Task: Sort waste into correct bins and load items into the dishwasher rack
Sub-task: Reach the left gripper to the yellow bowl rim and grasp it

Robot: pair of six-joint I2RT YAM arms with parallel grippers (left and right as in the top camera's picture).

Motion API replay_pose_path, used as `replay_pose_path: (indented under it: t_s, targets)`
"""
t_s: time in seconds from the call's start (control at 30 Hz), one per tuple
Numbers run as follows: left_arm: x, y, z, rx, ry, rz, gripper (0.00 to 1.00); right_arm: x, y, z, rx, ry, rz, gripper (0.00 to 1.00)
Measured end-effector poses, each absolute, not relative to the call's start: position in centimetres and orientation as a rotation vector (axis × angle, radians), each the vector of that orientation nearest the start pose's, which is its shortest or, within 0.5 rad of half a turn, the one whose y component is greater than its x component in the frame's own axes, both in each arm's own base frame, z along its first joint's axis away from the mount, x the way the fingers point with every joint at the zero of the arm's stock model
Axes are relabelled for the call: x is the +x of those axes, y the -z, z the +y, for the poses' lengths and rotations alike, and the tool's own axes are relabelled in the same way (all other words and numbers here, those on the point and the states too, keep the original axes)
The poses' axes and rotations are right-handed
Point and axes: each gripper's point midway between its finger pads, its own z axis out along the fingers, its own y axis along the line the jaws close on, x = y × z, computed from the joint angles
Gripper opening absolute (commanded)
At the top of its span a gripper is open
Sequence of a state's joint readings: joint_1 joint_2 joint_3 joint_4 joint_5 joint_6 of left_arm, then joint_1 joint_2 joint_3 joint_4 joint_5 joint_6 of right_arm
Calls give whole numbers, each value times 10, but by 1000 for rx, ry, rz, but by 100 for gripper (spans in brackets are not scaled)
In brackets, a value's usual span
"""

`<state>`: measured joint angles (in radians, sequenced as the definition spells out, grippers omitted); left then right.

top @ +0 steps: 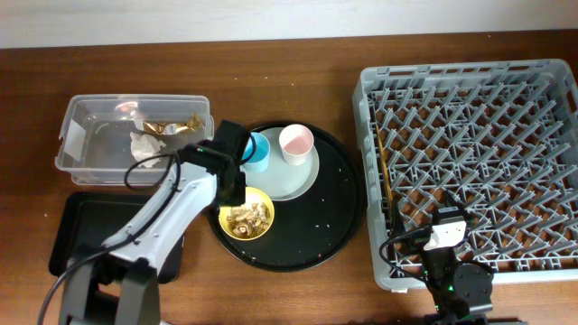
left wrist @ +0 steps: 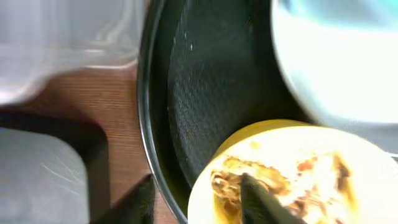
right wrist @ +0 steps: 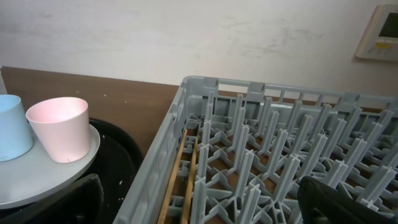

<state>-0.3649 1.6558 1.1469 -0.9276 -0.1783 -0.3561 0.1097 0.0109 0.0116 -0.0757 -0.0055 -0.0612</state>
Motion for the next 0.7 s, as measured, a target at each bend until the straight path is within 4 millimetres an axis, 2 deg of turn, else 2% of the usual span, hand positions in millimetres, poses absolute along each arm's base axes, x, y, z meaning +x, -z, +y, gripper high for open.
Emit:
replay_pose_path:
  t_s: [0.07,0.1,0.17,0.23,0.27,0.4,0.5,0.57,0.6,0.7]
  targets:
    - [315,-88,-88,-14,-143,2898,56,245,-158,28,-144,-42,1640,99]
    - [319,-104,-89,-18,-117,2853,56,245,-158,28,-144,-42,1639,98]
    - [320,-120,-90,-22,-90,2811,55,245,-158,28,-144,-42,1639,98]
    - [317,-128,-96,-18,-23,2800,48,245,-158,28,-144,-42,1639,98]
    - [315,-130,-102,-12,30,2806,48,245,-158,28,-144,-42,1639,98]
    - [305,-130,-128,37,228,2846,47,245,-158,28,-144,-42,1639,98]
    - [293,-126,-161,159,324,2851,48,245,-158,28,-144,-42,1639,98]
    - [282,-113,-180,232,349,2867,47,245,-158,28,-144,-42,1639,98]
    - [277,-100,-191,264,360,2880,46,245,-158,28,-144,-42,1640,98]
    - [270,-77,-203,300,352,2922,43,245,-158,28,-144,-42,1640,99]
